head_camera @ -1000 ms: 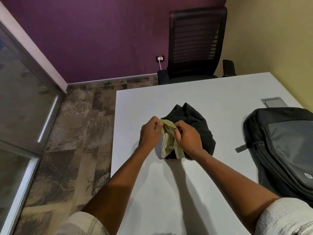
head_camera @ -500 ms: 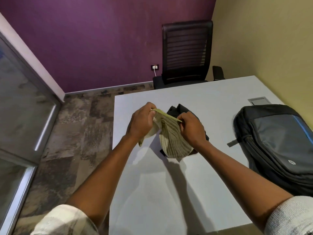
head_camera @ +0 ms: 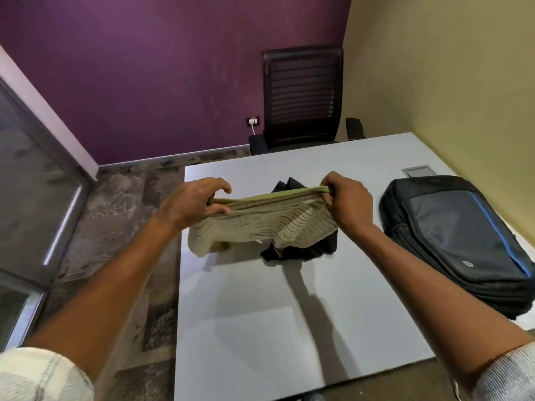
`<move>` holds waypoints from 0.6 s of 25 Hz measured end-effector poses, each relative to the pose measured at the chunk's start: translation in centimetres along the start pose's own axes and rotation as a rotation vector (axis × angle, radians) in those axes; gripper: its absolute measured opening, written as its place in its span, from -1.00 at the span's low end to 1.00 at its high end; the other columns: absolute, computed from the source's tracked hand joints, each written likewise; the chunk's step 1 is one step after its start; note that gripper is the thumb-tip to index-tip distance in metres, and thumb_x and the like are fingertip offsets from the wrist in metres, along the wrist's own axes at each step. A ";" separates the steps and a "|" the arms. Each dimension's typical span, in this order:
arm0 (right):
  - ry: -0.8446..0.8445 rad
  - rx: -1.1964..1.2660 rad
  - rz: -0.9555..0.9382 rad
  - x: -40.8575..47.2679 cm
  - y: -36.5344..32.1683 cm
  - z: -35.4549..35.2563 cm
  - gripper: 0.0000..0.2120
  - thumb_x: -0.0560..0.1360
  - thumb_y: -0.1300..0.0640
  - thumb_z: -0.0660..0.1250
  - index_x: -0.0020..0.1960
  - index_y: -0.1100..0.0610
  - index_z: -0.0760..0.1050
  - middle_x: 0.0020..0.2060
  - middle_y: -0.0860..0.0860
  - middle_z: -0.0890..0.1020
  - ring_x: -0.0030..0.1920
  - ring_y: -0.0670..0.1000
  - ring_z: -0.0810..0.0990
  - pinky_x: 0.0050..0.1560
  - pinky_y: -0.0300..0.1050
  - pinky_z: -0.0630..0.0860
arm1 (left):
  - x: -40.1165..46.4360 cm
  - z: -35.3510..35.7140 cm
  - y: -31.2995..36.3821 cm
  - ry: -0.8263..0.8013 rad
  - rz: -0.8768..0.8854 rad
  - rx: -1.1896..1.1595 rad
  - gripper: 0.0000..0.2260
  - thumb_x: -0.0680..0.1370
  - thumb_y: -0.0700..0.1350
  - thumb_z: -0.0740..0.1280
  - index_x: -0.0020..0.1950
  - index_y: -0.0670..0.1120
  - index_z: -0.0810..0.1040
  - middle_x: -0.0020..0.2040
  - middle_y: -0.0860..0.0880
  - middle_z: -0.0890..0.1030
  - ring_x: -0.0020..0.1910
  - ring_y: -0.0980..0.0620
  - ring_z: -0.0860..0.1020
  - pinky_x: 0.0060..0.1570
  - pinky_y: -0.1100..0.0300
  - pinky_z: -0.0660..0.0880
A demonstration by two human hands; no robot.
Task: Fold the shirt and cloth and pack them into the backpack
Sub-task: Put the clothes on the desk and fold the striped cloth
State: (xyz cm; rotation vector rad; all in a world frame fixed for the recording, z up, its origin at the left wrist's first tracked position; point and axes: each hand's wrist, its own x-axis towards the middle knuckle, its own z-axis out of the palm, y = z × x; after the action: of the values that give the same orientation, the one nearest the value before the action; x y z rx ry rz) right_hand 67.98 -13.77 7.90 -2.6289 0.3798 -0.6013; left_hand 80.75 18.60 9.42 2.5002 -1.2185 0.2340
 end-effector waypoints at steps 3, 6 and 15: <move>0.023 0.022 -0.027 0.7 0.6 -1.6 -0.93 0.50 0.15 0.39 -0.09 0.01 0.51 -0.25 -0.09 0.60 -0.23 0.04 0.54 -0.28 -0.11 0.36 | -0.6 -0.1 -0.9 -0.047 -0.054 0.063 -0.78 0.44 -0.08 0.56 0.05 -0.01 0.66 -0.18 0.06 0.58 -0.25 0.04 0.54 -0.26 0.12 0.54; 0.065 0.036 -0.037 1.2 2.2 -3.3 -0.92 0.47 0.17 0.40 -0.10 0.02 0.53 -0.19 -0.08 0.60 -0.19 0.03 0.53 -0.28 -0.10 0.37 | -1.0 -0.5 -1.5 0.060 -0.188 0.126 -0.80 0.42 -0.25 0.54 -0.01 -0.02 0.71 -0.19 0.02 0.60 -0.26 0.00 0.55 -0.29 0.09 0.54; 0.285 0.152 -0.044 2.6 2.9 -7.6 -0.84 0.46 0.22 0.35 -0.04 -0.01 0.61 -0.10 -0.09 0.59 -0.16 -0.09 0.49 -0.24 -0.15 0.41 | -0.1 -5.1 1.1 0.533 -0.451 -0.077 -0.57 0.35 -0.39 0.31 -0.04 0.13 0.65 -0.12 0.02 0.63 -0.23 0.15 0.54 -0.14 0.34 0.48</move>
State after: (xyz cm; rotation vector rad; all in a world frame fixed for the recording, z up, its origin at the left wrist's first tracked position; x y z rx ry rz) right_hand 66.23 -19.71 13.77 -2.4162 0.3457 -0.9839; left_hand 79.89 20.00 14.40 2.3436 -0.4359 0.6632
